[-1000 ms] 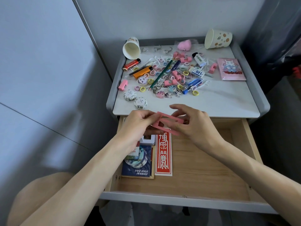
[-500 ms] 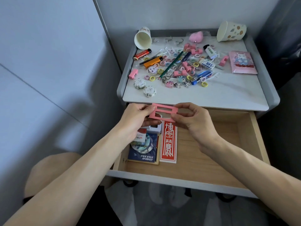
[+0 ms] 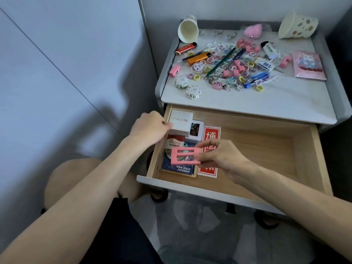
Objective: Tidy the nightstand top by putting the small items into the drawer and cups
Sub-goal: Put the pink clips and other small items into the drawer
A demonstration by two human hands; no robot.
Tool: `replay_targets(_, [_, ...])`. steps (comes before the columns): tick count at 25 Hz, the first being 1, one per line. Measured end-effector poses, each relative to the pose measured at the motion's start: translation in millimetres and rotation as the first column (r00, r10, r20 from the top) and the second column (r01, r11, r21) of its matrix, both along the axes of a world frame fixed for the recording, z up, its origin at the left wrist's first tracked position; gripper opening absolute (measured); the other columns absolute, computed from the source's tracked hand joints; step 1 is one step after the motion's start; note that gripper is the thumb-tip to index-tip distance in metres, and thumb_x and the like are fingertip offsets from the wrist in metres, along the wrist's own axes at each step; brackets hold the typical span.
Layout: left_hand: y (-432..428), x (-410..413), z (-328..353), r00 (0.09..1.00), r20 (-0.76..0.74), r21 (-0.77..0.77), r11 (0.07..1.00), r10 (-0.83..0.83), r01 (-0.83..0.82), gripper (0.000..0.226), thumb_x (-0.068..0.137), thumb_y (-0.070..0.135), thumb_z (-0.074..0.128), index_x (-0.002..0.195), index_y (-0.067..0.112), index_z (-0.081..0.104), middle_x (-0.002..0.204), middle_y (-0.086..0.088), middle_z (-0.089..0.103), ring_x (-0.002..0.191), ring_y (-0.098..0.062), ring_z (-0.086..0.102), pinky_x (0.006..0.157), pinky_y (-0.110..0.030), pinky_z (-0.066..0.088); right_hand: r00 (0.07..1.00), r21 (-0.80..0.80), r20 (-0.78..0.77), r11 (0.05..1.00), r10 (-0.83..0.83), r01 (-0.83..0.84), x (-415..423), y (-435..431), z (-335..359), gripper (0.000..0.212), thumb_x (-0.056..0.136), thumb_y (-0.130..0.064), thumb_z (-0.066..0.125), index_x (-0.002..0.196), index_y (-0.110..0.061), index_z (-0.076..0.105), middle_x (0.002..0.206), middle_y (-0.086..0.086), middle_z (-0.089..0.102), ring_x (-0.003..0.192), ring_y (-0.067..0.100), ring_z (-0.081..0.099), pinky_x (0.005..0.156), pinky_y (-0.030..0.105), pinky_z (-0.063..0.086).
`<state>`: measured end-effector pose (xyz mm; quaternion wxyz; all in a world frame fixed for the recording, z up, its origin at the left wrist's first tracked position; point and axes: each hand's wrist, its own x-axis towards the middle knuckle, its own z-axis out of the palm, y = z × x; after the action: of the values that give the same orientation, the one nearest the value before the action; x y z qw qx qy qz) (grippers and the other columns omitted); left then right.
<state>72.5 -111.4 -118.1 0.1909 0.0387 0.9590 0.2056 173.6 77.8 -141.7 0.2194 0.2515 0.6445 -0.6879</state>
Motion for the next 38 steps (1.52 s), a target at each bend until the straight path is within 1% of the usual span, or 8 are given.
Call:
replay_targets(2, [0.9,-5.7,-3.5,0.992,-0.128,-0.138,0.990,-0.014,-0.004,0.034,0.096,0.045,0.056,0.094,0.013,0.068,0.083,-0.006,0.069,0.078,-0.028,0.070,0.074,-0.040,0.057,0.989,0.079,0.066,0.988,0.131,-0.136,2.7,-10.6,-11.5,0.028,0.075,0.008,0.076,0.100,-0.001,0.066,0.096,0.019,0.072,0.078,0.031,0.074,0.067,0.039,0.062])
replay_targets(8, [12.5,-14.2,-8.4,0.995,-0.076,-0.200,0.979,-0.064,0.048,0.039,0.093,0.049,0.058,0.104,0.011,0.064,0.094,-0.009,0.067,0.086,-0.032,0.065,0.069,-0.036,0.048,0.944,0.225,0.110,0.917,0.310,-0.328,-6.2,-35.2,-37.4,0.030,0.075,0.002,0.079,0.099,-0.009,0.065,0.100,0.010,0.065,0.076,0.026,0.072,0.063,0.033,0.062])
replay_targets(12, [14.4,-18.6,-9.3,0.994,-0.077,-0.214,0.975,-0.075,0.057,0.043,0.094,0.049,0.057,0.112,0.010,0.062,0.103,-0.012,0.067,0.093,-0.034,0.064,0.070,-0.036,0.047,0.847,0.538,0.105,0.686,0.522,-0.490,-4.5,-48.8,-49.6,0.033,0.071,-0.016,0.084,0.095,-0.021,0.062,0.100,-0.002,0.061,0.080,0.010,0.057,0.059,0.020,0.047])
replay_targets(17, [19.2,-16.7,-6.4,0.991,-0.088,-0.219,0.973,-0.098,0.077,0.044,0.095,0.047,0.057,0.115,0.008,0.059,0.106,-0.012,0.066,0.082,-0.028,0.056,0.068,-0.035,0.042,0.753,0.622,0.162,0.526,0.638,-0.580,-6.1,-55.7,-50.2,0.033,0.076,-0.024,0.081,0.100,-0.016,0.060,0.104,0.004,0.065,0.085,0.017,0.057,0.071,0.024,0.046])
replay_targets(20, [19.0,-16.1,-5.0,0.993,-0.083,-0.214,0.975,-0.088,0.069,0.043,0.096,0.047,0.057,0.113,0.008,0.058,0.102,-0.011,0.063,0.082,-0.028,0.053,0.068,-0.035,0.042,0.700,0.672,0.186,0.431,0.690,-0.603,-6.0,-58.3,-45.1,0.041,0.075,-0.028,0.081,0.104,-0.010,0.059,0.098,0.006,0.064,0.081,0.018,0.057,0.066,0.026,0.044])
replay_targets(24, [19.8,-15.2,-4.0,0.993,-0.076,-0.194,0.978,-0.087,0.071,0.041,0.096,0.047,0.057,0.111,0.008,0.058,0.093,-0.007,0.057,0.081,-0.027,0.054,0.068,-0.035,0.042,0.683,0.650,0.249,0.405,0.687,-0.643,-9.1,-49.6,-44.3,0.044,0.075,-0.028,0.082,0.107,-0.011,0.058,0.095,0.003,0.059,0.084,0.019,0.057,0.068,0.027,0.045])
replay_targets(29, [20.6,-17.1,-4.7,0.995,-0.050,-0.195,0.978,-0.086,0.074,0.043,0.095,0.048,0.058,0.112,0.008,0.057,0.099,-0.008,0.062,0.081,-0.027,0.056,0.067,-0.035,0.043,0.682,0.603,0.241,0.444,0.690,-0.663,-13.6,-52.7,-49.7,0.032,0.081,-0.021,0.077,0.109,-0.009,0.067,0.105,0.008,0.068,0.093,0.021,0.064,0.086,0.033,0.055])
replay_targets(38, [23.4,-15.8,-3.3,0.994,-0.052,-0.228,0.970,-0.093,0.079,0.047,0.095,0.047,0.058,0.115,0.005,0.056,0.104,-0.012,0.062,0.082,-0.028,0.053,0.069,-0.035,0.044,0.679,0.735,0.098,0.407,0.728,-0.542,-10.2,-50.4,-56.8,0.021,0.085,-0.024,0.071,0.103,-0.015,0.066,0.104,0.007,0.067,0.092,0.023,0.063,0.076,0.029,0.051])
